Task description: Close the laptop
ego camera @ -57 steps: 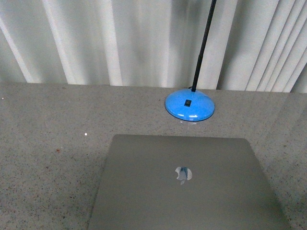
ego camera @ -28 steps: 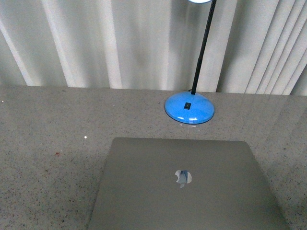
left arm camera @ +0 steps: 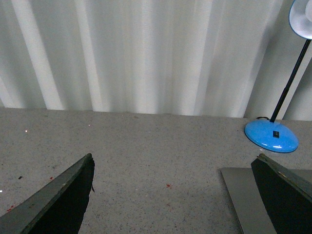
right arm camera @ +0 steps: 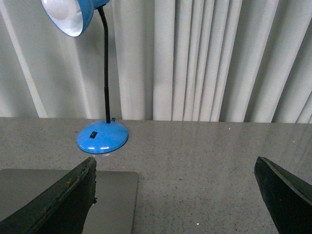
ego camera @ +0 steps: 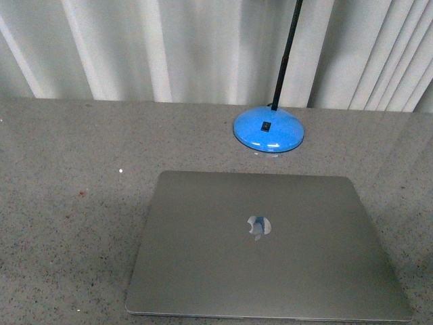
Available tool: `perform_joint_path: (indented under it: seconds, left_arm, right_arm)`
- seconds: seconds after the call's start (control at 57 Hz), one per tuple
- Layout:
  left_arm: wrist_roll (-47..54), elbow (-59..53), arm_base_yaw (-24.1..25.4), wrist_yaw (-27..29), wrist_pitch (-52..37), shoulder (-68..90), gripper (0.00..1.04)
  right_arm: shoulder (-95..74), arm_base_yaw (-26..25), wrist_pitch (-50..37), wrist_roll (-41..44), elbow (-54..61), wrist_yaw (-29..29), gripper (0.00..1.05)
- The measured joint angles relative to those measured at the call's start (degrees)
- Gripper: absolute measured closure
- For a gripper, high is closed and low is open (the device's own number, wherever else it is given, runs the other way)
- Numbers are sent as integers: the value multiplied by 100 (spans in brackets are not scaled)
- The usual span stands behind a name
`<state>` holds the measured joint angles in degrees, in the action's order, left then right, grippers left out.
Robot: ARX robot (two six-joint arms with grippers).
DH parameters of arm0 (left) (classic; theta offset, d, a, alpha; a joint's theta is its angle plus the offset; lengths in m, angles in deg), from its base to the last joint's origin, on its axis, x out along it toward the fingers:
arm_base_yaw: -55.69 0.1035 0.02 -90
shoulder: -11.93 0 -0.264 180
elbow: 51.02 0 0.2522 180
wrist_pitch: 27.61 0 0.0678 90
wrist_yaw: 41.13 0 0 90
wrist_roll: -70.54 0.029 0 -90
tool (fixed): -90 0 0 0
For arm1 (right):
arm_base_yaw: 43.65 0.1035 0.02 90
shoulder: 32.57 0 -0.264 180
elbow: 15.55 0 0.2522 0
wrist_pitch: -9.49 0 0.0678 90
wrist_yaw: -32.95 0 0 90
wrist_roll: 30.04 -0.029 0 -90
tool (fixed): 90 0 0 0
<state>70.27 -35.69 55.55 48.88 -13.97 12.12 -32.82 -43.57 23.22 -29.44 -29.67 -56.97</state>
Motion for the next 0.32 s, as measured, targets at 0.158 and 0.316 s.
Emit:
perform_joint_path:
  seconds: [0.158, 0.316]
  left_arm:
    - [0, 0, 0, 0, 0, 0, 7]
    - [0, 0, 0, 0, 0, 0, 7]
  right_arm:
    - [0, 0, 0, 0, 0, 0, 7]
    - [0, 0, 0, 0, 0, 0, 7]
